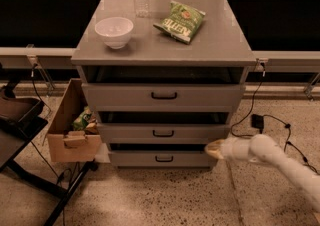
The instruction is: Close middle drawer
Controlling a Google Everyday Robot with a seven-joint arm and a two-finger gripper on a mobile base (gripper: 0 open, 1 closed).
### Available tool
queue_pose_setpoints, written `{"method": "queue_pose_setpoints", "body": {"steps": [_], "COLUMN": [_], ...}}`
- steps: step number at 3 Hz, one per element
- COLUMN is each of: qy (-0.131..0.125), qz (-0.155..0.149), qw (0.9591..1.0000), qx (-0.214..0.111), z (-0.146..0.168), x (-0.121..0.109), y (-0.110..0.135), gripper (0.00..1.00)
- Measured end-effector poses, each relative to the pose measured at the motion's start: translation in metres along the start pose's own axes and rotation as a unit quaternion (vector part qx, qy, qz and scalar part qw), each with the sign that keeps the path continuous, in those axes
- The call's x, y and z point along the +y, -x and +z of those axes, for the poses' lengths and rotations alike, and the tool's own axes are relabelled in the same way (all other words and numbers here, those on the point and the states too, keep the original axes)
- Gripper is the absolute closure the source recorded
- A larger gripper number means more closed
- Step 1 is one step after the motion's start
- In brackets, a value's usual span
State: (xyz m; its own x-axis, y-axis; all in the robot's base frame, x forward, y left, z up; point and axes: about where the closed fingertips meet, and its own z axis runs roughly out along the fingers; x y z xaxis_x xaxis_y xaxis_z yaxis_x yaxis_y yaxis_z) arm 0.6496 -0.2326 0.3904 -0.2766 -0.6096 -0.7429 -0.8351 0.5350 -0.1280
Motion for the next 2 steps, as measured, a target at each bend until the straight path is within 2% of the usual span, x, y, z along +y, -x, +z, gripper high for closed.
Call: {"method": "queue_pose_setpoints", "body": {"steps": [1,2], "qy": [-0.056,-0.033], "qz": [-0.037,-0.056], "qw": [0.9963,0.9895], "qx": [0.053,0.129], "z": [-0.087,-0.133], "x": [-0.006,0.029], "y": [0.004,0.008], "gripper": [1.00,1.00]}}
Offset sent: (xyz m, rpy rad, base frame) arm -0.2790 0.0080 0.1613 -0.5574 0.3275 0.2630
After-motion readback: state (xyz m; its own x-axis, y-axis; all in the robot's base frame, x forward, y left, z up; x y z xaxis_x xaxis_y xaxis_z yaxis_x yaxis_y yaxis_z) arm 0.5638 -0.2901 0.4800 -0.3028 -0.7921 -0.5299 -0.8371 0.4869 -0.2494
